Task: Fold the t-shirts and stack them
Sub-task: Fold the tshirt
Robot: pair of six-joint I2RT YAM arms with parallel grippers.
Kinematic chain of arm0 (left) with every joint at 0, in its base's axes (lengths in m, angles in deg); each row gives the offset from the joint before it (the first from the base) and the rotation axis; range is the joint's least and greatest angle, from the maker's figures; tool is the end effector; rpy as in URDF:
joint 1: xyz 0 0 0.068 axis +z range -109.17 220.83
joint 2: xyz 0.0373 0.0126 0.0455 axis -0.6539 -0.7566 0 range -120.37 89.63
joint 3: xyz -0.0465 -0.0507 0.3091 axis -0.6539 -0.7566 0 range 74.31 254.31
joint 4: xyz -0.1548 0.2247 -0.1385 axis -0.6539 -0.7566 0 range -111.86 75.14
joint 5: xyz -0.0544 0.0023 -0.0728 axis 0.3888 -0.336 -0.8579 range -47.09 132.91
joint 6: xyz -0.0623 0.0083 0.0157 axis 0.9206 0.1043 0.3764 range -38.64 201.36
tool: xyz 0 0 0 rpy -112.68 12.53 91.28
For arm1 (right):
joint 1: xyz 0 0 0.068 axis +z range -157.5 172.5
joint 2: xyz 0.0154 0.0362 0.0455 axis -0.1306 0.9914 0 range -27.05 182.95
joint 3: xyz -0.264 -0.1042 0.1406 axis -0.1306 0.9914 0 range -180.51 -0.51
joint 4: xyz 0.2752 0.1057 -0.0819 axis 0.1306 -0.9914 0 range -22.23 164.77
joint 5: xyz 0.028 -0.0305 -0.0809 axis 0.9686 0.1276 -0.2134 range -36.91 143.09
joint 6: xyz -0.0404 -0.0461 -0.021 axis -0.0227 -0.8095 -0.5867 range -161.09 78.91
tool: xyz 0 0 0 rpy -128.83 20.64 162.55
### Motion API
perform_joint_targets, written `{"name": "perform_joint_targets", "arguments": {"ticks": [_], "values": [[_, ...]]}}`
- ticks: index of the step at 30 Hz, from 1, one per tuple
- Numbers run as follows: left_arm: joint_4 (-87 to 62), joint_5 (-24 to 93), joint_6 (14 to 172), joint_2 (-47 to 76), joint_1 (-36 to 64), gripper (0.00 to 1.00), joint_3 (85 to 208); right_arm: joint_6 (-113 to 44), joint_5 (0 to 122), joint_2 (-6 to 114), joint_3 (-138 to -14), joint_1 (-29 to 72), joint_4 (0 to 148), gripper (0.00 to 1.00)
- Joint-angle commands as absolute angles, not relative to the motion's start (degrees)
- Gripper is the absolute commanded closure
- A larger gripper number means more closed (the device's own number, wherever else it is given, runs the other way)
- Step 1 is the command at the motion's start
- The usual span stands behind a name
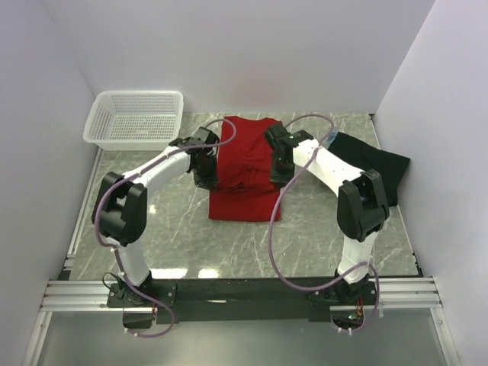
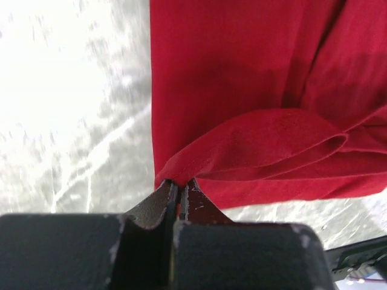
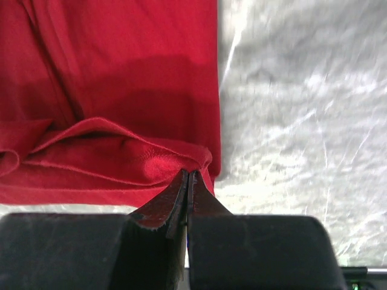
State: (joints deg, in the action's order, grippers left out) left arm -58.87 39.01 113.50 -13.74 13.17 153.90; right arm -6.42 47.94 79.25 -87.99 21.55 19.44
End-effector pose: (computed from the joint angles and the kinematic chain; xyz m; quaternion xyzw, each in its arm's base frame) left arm 0.3793 -0.2026 0.2362 -0.0318 0.9802 -0.1249 0.1502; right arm 0.3837 0.2080 0.2533 0.0547 0.9880 0.0350 0.1405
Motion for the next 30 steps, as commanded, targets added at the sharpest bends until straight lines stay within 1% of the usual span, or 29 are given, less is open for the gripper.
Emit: {"name": "perform_joint_targets", "arguments": {"ticks": [1,10,19,20,21,22,23,25,27,28,30], "values": [[-57.66,36.67,110.71,-15.92,15.07,1.00,159.03,-9.10,46.58,81.83,-93.57,19.31,17.38,1.00],[-55.64,29.29,109.13,-23.48,18.86,1.00,166.85,-11.91,47.55,91.06,-105.44,15.88,14.12,1.00],[-56.17,27.00,109.04,-29.90,20.88,1.00,172.48,-13.84,48.87,98.19,-113.00,14.12,12.28,1.00],[-56.60,27.96,109.30,-30.42,20.88,0.98,173.44,-13.93,49.04,98.63,-113.79,13.86,12.19,1.00],[-57.13,28.84,109.48,-30.60,21.14,0.93,173.97,-14.02,49.31,98.98,-114.32,13.59,12.28,1.00],[-57.66,29.98,109.66,-30.60,21.32,0.71,174.58,-14.11,50.09,99.59,-115.28,13.15,12.28,1.00],[-57.92,32.60,110.09,-29.82,21.32,0.59,175.29,-14.54,50.54,99.77,-115.90,12.80,12.19,0.83],[-57.31,33.85,110.36,-28.33,21.50,0.35,175.21,-14.90,51.85,99.60,-117.13,12.62,12.36,0.64],[-56.52,33.95,110.45,-26.22,21.50,0.29,174.42,-15.08,52.73,98.73,-117.05,12.53,13.67,0.57],[-56.35,33.86,110.36,-25.69,21.50,0.26,174.07,-15.08,52.91,97.68,-116.62,12.62,13.94,0.49],[-55.47,32.72,110.36,-23.93,21.50,0.25,171.96,-15.08,52.91,96.01,-115.74,12.53,14.38,0.44]]}}
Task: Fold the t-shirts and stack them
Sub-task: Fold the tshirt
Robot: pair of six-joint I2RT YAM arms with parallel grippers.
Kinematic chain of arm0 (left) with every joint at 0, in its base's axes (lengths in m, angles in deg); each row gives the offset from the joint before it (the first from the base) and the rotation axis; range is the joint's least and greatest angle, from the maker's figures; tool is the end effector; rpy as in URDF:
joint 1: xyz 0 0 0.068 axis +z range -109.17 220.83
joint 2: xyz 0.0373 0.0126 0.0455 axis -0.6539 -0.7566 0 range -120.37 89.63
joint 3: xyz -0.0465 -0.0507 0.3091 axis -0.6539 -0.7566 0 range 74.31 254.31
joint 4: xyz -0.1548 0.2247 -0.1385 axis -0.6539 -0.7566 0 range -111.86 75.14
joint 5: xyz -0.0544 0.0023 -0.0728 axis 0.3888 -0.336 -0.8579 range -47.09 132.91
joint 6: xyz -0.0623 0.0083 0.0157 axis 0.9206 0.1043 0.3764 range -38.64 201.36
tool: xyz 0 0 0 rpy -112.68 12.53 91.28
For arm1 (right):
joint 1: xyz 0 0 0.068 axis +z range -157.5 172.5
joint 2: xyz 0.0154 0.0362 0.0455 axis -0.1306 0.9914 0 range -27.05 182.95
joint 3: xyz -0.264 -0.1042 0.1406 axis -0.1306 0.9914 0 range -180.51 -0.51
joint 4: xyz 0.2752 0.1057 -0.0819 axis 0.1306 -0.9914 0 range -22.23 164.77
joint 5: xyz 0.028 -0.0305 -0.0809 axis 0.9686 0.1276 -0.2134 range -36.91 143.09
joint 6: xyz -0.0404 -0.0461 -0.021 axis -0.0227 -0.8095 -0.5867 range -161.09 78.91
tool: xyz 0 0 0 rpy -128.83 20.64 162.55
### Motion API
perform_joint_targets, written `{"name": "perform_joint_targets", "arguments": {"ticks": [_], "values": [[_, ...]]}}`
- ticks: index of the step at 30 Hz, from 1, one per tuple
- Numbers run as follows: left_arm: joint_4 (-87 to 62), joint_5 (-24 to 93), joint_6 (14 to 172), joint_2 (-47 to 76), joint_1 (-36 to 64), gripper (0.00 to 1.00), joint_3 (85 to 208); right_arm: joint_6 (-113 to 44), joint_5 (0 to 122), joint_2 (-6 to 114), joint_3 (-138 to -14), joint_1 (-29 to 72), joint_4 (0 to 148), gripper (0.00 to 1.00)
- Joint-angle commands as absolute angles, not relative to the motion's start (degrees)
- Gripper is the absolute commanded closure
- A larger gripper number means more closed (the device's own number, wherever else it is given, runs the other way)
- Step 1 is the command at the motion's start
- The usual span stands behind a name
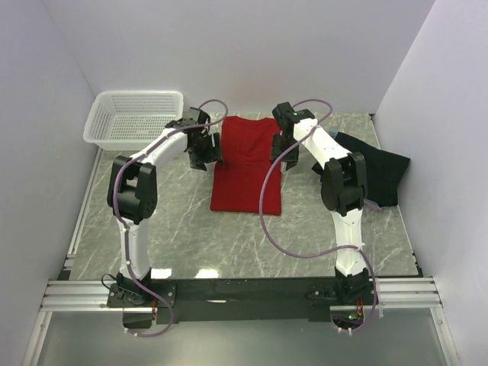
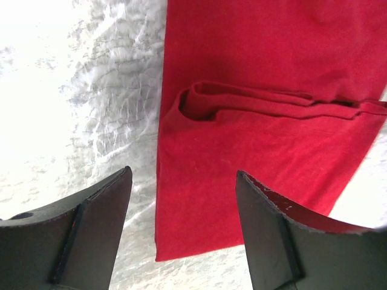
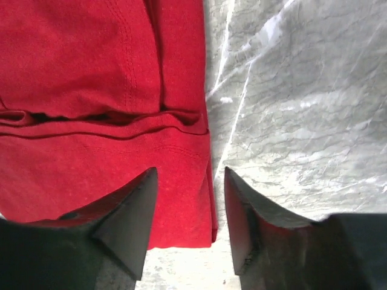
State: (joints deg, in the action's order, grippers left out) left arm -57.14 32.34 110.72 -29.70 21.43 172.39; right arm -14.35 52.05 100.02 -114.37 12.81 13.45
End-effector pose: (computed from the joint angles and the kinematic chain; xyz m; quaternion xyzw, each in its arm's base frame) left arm 0.4879 -0.1816 0.2224 -0.0631 0.9675 -0.1758 0.1706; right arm 0.5044 0.1858 0.2319 0.0567 0.9892 0.0455 0.1270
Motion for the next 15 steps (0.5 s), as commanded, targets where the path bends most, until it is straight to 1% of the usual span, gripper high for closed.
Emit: {"name": "perform_joint_targets", "arguments": {"ticks": [1,3,6,9,10,13,15], "values": [[-55.03,32.37,110.36,-23.23,21.50,0.25,171.00,-15.08,52.83,95.30,-113.99,12.53,14.65,0.43],[-53.89,31.75,110.27,-21.12,21.50,0.26,167.48,-14.99,55.45,92.33,-110.91,12.53,16.48,0.42],[-52.66,29.99,110.27,-18.40,21.50,0.27,161.86,-14.64,58.35,87.58,-102.40,12.62,20.34,0.42],[-50.55,28.24,110.71,-15.15,21.41,0.29,155.71,-13.85,60.72,82.31,-90.47,12.80,24.47,0.45],[-49.24,27.36,110.89,-13.48,21.41,0.29,152.74,-13.50,61.43,81.07,-88.16,12.80,25.54,0.46],[-47.38,25.25,111.41,-11.28,21.41,0.29,148.50,-13.14,63.97,76.76,-79.56,13.15,29.41,0.49],[-46.33,23.67,111.94,-9.87,21.41,0.29,145.25,-12.79,64.77,74.74,-75.94,13.76,31.42,0.51]]}}
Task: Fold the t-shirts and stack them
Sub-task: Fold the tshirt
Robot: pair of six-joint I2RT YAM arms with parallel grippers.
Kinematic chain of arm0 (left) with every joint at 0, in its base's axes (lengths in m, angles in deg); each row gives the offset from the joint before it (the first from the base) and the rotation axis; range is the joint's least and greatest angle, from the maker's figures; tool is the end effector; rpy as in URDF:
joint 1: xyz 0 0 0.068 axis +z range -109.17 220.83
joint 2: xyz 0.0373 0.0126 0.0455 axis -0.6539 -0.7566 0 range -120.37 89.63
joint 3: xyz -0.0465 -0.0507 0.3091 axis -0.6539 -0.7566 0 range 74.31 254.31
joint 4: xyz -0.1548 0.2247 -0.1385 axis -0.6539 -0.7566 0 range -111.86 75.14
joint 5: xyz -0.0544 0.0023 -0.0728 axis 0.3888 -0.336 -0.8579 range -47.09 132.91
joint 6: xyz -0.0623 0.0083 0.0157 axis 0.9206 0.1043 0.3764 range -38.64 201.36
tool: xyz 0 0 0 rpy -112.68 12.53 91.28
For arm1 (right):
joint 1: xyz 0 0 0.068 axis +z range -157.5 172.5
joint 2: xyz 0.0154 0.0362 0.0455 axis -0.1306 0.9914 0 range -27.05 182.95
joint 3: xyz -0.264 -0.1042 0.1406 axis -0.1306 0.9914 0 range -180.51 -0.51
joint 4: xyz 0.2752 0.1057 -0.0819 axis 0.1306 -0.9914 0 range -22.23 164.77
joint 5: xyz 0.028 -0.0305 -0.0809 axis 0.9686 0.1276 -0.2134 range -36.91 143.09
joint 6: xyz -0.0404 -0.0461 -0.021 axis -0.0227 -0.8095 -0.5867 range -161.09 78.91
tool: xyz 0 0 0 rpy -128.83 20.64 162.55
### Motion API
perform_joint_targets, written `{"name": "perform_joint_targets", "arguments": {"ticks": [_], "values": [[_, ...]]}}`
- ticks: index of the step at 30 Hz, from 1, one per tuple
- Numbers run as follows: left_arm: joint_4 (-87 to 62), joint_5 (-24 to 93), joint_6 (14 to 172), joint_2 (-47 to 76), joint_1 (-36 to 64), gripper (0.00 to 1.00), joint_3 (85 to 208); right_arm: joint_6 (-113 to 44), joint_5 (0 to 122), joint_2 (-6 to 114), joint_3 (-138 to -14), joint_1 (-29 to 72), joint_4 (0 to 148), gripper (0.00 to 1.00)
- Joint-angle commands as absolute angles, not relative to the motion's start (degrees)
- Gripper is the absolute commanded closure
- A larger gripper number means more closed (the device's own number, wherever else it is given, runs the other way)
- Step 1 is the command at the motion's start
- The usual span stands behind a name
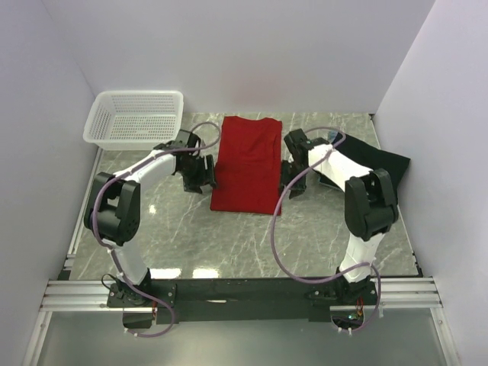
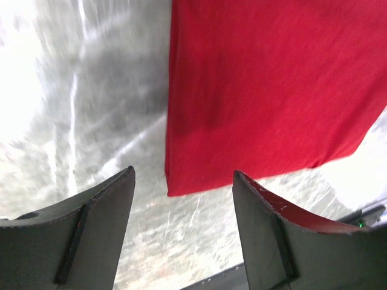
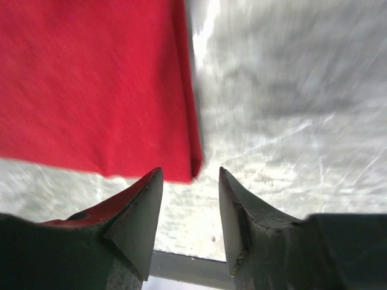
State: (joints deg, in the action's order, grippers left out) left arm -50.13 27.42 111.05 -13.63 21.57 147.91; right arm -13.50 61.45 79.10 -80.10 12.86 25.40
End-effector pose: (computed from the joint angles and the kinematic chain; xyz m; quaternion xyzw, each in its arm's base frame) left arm 0.3981 -0.1534 0.2109 -0.0588 0.9659 -0.2089 0.1412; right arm 0.3951 0.1545 0.2133 0.0534 0.9884 0.1158 0.0822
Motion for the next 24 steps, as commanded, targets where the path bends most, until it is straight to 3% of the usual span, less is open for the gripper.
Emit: {"name": "perform_joint_targets", "arguments": {"ticks": [1,12,20,24], "values": [[-46.15,23.14,112.03,-9.08,21.41,0.30,143.41,-12.53,65.30,74.12,-73.05,14.46,31.96,0.53],[-42.55,19.00,113.26,-7.58,20.88,0.34,134.95,-10.51,67.06,72.26,-61.77,16.58,37.41,0.61],[-41.75,20.32,114.05,-11.09,20.27,0.34,136.62,-10.86,66.36,72.53,-63.79,16.66,37.33,0.63],[-42.54,20.76,114.40,-12.93,20.00,0.40,137.76,-11.38,65.83,74.11,-65.89,16.67,36.80,0.63]]}}
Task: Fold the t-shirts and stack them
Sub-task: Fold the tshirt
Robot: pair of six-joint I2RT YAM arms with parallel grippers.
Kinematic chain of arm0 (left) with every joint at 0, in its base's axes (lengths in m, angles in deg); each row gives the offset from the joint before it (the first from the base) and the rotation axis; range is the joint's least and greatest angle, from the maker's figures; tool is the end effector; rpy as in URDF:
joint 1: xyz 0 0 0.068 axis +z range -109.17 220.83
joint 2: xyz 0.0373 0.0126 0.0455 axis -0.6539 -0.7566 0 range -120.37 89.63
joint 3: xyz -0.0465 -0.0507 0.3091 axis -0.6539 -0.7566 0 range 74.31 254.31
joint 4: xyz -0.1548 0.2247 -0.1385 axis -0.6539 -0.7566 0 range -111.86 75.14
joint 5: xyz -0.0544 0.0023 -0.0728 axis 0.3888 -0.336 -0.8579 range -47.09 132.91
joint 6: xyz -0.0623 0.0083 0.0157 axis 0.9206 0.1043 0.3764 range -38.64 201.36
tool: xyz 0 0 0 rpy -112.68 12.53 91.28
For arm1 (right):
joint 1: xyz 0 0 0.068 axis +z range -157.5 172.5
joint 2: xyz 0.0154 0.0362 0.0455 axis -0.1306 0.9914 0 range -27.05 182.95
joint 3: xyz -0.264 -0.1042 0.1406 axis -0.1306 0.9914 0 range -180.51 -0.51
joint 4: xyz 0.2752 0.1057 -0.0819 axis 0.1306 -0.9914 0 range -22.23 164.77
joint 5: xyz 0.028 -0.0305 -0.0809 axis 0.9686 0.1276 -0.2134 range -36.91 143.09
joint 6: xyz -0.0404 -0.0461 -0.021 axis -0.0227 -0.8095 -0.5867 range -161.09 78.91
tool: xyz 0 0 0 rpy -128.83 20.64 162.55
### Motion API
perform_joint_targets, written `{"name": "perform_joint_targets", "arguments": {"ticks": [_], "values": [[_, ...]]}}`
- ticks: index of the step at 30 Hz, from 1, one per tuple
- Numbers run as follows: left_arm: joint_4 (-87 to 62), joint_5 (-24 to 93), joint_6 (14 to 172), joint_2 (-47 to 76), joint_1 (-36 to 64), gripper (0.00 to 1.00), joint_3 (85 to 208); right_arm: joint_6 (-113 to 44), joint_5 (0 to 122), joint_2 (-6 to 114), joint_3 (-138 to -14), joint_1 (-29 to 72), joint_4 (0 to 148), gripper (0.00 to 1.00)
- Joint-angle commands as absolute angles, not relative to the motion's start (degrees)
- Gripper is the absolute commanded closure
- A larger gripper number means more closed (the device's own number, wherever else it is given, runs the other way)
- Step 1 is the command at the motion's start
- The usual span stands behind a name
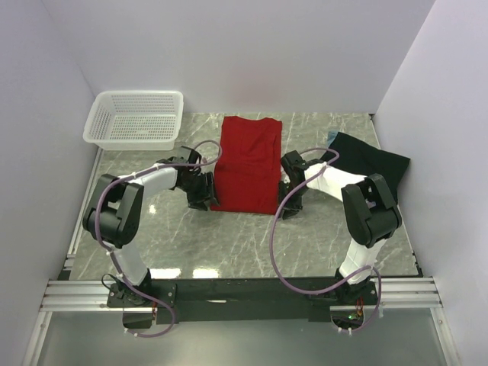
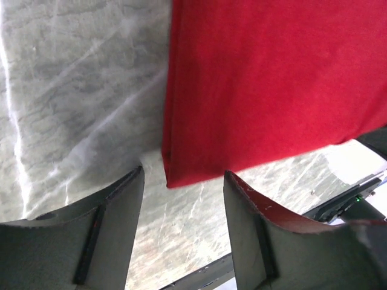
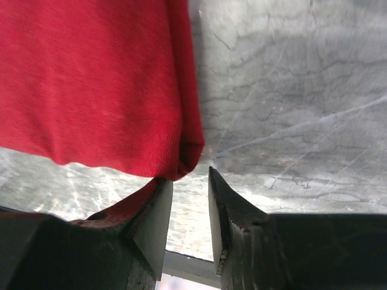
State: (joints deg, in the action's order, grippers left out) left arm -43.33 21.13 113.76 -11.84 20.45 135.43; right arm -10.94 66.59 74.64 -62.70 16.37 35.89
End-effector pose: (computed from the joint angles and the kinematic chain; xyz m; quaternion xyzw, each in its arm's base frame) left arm 0.3559 -0.1522 0.1603 -0.0665 0.9636 -0.2466 0.0791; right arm 0.3344 0.1609 0.1562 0.0422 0.9871 0.1499 0.0364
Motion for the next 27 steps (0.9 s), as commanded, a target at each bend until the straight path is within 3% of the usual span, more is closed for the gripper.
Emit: {"name": "perform_joint_targets", "arguments": {"ticks": [1,5,8,11,16,27], "values": [[-42.89,21.02,114.58,-13.55,19.92,0.40,138.11,-11.65,65.66,74.55,-66.16,16.67,36.71,0.63],[-43.07,21.11,114.75,-14.96,19.65,0.42,138.12,-12.09,64.87,75.78,-67.48,16.58,36.01,0.64],[-42.02,20.76,115.28,-15.84,19.39,0.52,137.77,-12.70,64.43,76.83,-68.09,16.67,35.13,0.72],[-41.58,20.85,115.72,-16.45,19.30,0.65,137.85,-12.88,64.16,76.93,-67.92,16.67,34.52,0.82],[-41.84,23.12,116.07,-16.11,19.21,0.97,138.03,-13.23,63.64,75.96,-66.60,16.67,33.55,0.97],[-44.30,28.67,117.57,-11.01,19.21,1.00,137.42,-13.67,59.94,71.83,-64.14,16.58,30.12,1.00]]}}
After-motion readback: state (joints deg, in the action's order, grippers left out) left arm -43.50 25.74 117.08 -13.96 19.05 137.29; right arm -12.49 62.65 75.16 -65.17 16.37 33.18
